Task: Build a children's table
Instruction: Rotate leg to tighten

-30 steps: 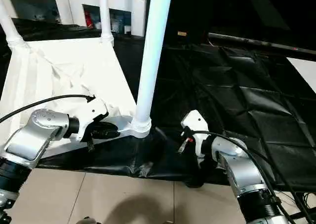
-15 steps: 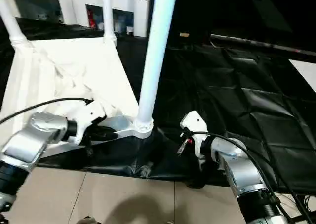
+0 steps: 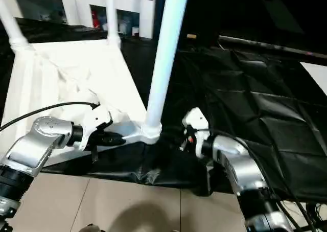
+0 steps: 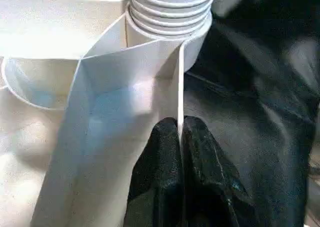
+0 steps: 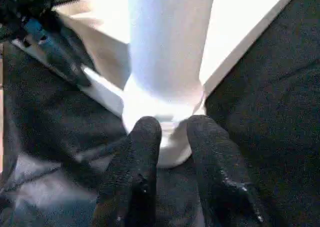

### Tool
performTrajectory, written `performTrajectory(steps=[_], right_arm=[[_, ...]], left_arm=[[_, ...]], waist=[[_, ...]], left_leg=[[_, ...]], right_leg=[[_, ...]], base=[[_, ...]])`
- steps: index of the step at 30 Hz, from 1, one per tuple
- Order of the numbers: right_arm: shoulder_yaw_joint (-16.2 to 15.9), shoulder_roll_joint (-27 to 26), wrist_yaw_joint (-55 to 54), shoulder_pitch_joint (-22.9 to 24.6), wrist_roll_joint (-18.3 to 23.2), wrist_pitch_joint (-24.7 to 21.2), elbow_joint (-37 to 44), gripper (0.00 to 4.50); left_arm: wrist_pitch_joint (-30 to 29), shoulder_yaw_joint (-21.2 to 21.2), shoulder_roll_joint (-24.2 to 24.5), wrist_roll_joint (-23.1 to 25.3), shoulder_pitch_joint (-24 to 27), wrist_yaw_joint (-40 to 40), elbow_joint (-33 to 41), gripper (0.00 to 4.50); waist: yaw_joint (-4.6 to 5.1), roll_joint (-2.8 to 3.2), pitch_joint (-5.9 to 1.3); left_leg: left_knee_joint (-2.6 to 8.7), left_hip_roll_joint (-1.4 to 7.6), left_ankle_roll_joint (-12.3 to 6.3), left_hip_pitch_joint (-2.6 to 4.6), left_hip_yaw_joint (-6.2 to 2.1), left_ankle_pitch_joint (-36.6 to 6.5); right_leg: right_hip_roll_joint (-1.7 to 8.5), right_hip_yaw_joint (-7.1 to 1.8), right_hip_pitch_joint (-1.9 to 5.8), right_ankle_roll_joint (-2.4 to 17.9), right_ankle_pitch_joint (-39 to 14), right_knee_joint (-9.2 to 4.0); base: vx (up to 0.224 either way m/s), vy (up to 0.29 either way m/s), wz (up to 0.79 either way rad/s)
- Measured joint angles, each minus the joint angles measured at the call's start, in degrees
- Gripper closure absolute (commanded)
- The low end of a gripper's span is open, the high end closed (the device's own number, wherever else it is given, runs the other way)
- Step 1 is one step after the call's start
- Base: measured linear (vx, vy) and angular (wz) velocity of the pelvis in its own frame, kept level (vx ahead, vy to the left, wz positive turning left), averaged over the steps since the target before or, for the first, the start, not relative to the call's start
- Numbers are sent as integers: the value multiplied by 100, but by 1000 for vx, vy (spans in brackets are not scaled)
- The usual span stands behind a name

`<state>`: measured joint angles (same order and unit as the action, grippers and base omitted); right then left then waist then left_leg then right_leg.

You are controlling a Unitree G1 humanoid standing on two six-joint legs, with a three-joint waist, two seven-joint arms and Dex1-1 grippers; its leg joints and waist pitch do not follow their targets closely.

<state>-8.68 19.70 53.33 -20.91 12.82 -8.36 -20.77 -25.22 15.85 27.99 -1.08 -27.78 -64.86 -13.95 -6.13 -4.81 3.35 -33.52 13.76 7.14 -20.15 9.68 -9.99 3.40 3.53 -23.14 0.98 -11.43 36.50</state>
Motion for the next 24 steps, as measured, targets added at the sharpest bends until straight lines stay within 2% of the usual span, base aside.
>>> performTrajectory(steps=[9,16,18,24], right_arm=[[-66,-55,338,-133,35,-131,-90,221],[-77,-44,559,-194,54,-156,-196,176],[-103,-80,529,-240,-25,-83,-272,146],[-196,-265,328,-444,-243,154,-600,146]], left_arm=[[169,33,55,7,16,-125,-44,450],[247,44,46,22,2,-128,-107,450],[263,41,46,28,1,-128,-119,450],[298,46,46,30,-1,-136,-131,450]], waist=[[-31,-5,-4],[-33,-10,-7],[-29,-10,-8],[-34,-11,-9]], left_leg=[[-2,0,0,4,0,0],[-2,0,0,6,0,0],[-3,0,1,7,0,0],[-2,-1,2,8,0,1]], right_leg=[[0,0,1,0,0,6],[2,-1,6,-1,0,8],[2,-1,6,-1,0,11],[2,-1,6,-1,-2,15]], base=[[0,0,0],[0,0,0],[0,0,0],[0,0,0]])
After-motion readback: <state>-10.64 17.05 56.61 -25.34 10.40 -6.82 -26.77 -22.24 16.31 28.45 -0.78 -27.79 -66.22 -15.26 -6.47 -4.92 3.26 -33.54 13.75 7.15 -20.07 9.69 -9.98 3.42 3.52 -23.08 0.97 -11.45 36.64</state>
